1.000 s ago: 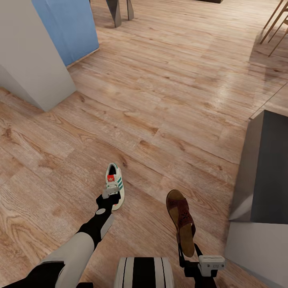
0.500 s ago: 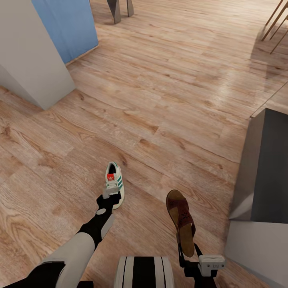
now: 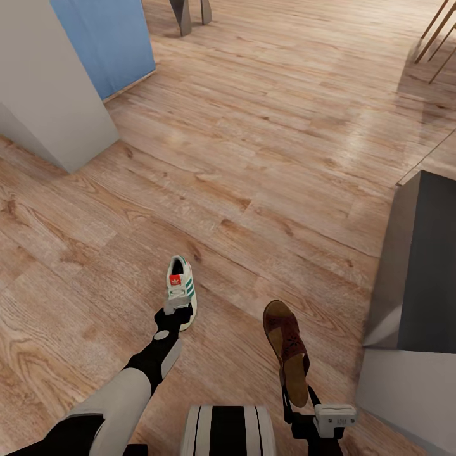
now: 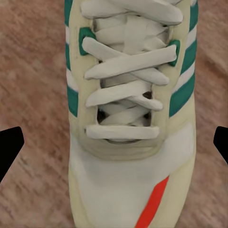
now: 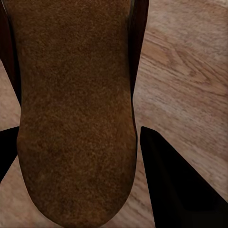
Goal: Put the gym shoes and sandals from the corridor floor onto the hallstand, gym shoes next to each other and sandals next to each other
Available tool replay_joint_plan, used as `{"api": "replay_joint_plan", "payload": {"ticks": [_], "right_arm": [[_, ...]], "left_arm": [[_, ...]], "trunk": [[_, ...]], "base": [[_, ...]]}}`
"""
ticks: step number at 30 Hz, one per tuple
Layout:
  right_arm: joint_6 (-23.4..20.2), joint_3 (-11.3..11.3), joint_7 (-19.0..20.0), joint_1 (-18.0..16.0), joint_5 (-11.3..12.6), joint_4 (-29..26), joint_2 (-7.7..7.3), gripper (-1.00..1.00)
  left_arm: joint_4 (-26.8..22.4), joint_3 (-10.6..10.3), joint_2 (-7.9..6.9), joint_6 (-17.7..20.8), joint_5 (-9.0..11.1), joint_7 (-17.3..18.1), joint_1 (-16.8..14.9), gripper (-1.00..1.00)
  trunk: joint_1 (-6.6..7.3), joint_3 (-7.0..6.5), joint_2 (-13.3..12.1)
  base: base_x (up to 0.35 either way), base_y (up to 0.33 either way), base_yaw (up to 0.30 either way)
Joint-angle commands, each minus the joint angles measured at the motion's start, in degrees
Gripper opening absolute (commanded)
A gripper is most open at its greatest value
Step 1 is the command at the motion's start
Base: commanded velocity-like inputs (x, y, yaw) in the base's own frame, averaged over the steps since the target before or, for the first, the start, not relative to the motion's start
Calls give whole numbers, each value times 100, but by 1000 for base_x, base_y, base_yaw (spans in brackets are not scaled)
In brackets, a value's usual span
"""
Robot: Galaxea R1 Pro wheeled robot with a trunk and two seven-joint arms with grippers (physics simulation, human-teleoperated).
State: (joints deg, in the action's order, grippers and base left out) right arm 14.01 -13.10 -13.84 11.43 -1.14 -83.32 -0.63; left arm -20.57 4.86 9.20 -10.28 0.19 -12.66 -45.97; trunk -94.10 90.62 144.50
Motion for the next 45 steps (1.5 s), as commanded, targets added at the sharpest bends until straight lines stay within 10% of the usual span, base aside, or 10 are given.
{"api": "replay_joint_plan", "payload": {"ticks": [1,45], "right_arm": [[5,0,11,0,17,0,0,-100],[5,0,5,-9,26,0,1,-100]], "left_arm": [[0,0,1,0,0,0,0,100],[-51,-1,-2,0,0,1,0,100]], "trunk": [[0,0,0],[0,100,0]], "base": [[0,0,0],[0,0,0]]}}
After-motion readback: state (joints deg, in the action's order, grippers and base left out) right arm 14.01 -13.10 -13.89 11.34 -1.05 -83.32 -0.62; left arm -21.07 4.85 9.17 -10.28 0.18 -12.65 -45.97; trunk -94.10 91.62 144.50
